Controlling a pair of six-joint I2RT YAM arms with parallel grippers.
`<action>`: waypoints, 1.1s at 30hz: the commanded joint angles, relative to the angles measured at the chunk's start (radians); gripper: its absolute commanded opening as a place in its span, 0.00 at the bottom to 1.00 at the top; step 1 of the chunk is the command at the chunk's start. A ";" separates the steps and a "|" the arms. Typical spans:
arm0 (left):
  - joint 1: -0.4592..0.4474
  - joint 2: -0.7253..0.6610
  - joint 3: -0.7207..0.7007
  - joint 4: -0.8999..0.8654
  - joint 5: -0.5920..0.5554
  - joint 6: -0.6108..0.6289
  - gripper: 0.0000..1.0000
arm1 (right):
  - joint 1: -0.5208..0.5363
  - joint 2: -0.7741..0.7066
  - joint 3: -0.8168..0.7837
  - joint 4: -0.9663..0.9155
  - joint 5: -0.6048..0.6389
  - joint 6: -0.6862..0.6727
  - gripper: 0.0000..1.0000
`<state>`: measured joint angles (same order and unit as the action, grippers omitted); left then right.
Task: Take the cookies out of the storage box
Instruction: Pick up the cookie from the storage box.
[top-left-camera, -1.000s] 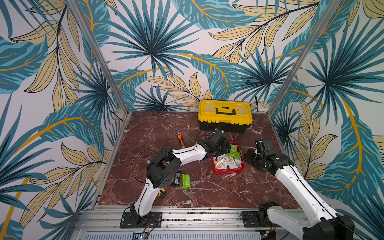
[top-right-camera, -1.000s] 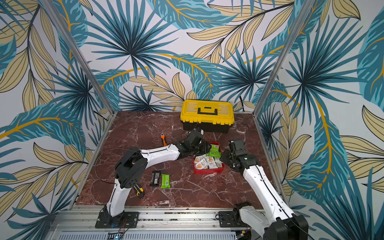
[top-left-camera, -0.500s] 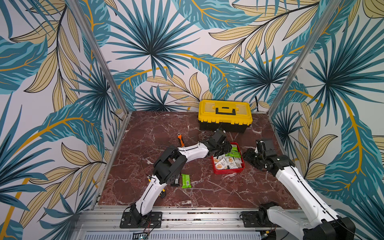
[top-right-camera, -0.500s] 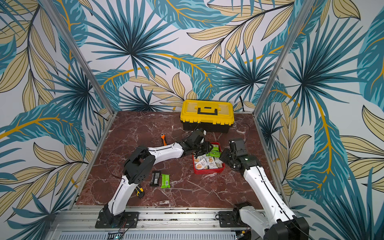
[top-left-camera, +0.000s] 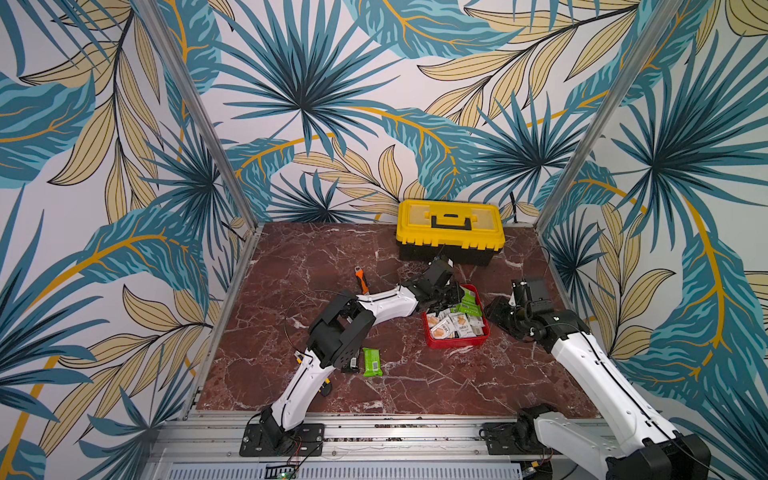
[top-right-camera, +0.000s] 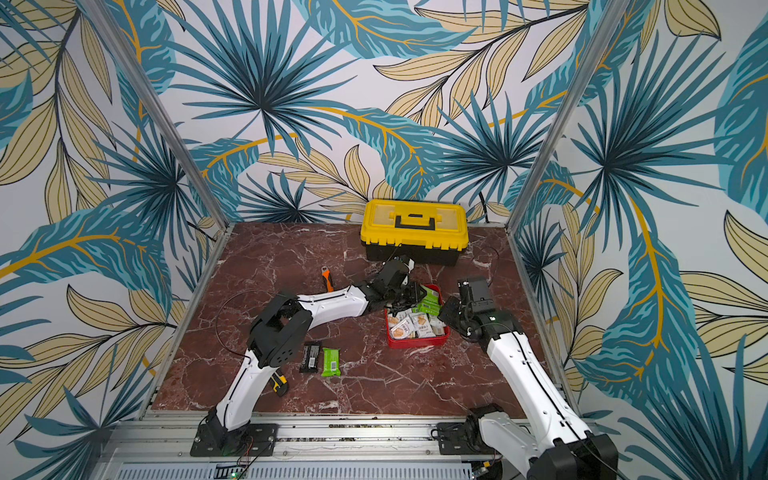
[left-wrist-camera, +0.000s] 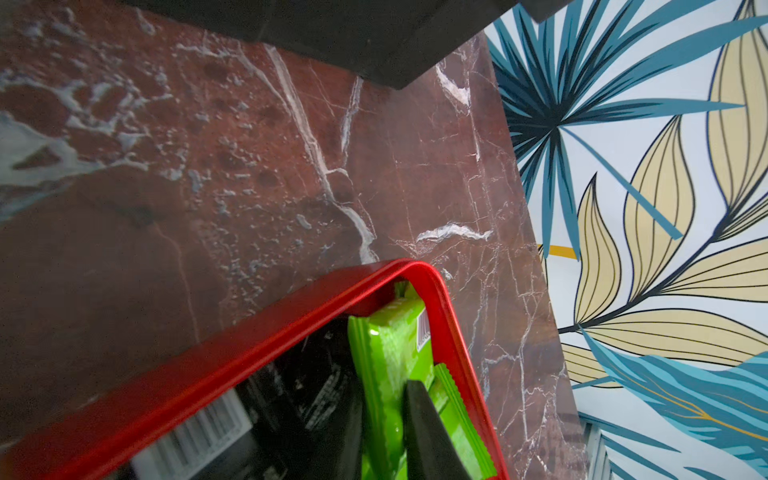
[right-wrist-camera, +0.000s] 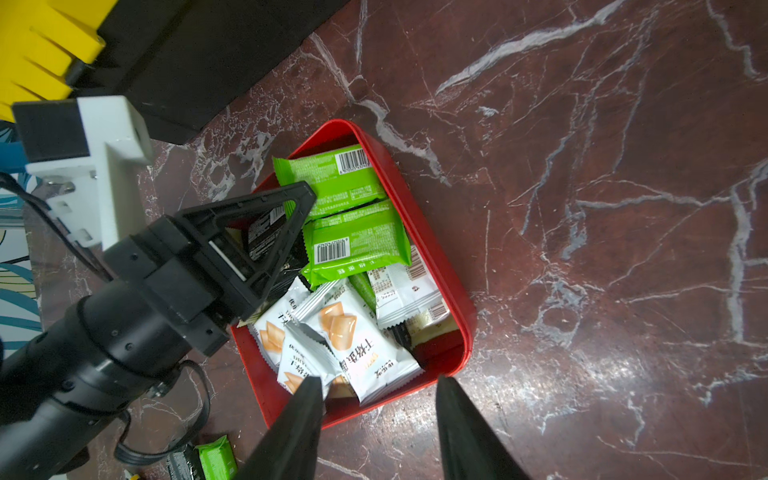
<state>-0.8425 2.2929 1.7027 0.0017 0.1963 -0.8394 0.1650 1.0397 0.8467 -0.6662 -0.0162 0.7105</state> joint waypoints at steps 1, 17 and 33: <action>0.000 -0.032 0.000 0.071 0.002 -0.017 0.17 | -0.001 -0.007 -0.014 -0.001 -0.017 -0.006 0.49; -0.002 -0.279 -0.338 0.418 -0.066 -0.131 0.14 | -0.018 -0.082 0.022 0.000 -0.147 0.200 0.58; -0.130 -0.420 -0.624 0.753 -0.286 0.114 0.13 | -0.019 -0.022 -0.024 0.312 -0.323 0.699 0.81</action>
<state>-0.9543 1.9129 1.1175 0.6491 -0.0174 -0.8116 0.1493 0.9894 0.8532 -0.4641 -0.2985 1.2865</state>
